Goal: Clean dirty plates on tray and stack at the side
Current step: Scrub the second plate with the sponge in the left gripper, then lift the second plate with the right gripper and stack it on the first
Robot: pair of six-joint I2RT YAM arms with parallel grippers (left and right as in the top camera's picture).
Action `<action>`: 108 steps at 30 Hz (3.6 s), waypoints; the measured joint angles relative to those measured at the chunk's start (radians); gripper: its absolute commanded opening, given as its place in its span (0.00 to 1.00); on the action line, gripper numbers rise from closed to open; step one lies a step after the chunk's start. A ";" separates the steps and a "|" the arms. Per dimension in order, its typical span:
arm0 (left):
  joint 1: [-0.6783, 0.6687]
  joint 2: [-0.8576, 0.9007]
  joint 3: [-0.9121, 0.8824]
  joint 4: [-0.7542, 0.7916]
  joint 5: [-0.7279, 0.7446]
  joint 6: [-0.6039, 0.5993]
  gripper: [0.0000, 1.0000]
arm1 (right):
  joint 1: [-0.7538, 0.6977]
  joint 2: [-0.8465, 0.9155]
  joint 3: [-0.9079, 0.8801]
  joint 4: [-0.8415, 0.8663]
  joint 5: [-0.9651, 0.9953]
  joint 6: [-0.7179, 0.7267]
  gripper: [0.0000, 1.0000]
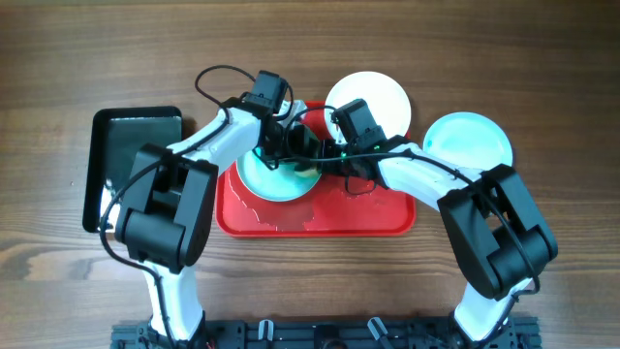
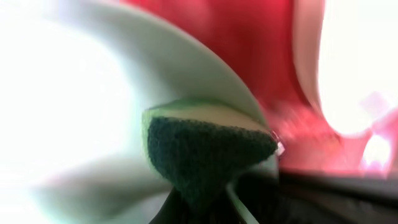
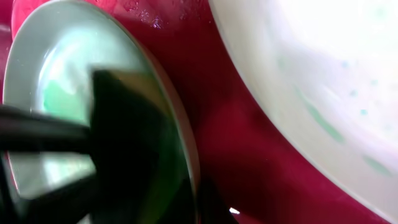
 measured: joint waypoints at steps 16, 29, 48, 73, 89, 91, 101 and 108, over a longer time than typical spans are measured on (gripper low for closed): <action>0.011 -0.027 0.044 -0.396 -0.494 -0.174 0.04 | 0.023 0.002 0.000 0.000 -0.053 -0.014 0.04; 0.008 0.002 0.002 -0.032 0.031 0.051 0.04 | 0.006 0.002 0.001 0.008 -0.026 -0.008 0.04; 0.022 -0.032 0.034 -0.438 -0.316 0.029 0.04 | 0.011 0.003 0.002 0.006 -0.056 -0.010 0.04; -0.026 -0.024 0.025 -0.369 -0.785 -0.378 0.04 | 0.021 0.003 0.011 0.008 -0.040 0.000 0.04; 0.210 -0.151 0.346 -0.559 -0.406 -0.190 0.04 | 0.019 0.004 0.011 0.016 -0.053 -0.011 0.20; 0.211 -0.151 0.346 -0.547 -0.403 -0.187 0.04 | 0.021 0.012 0.011 0.022 -0.053 -0.007 0.08; 0.210 -0.151 0.346 -0.515 -0.396 -0.187 0.04 | 0.018 0.021 0.061 -0.142 -0.076 -0.031 0.04; 0.210 -0.151 0.346 -0.512 -0.396 -0.187 0.04 | 0.028 -0.240 0.089 -0.374 0.199 -0.171 0.04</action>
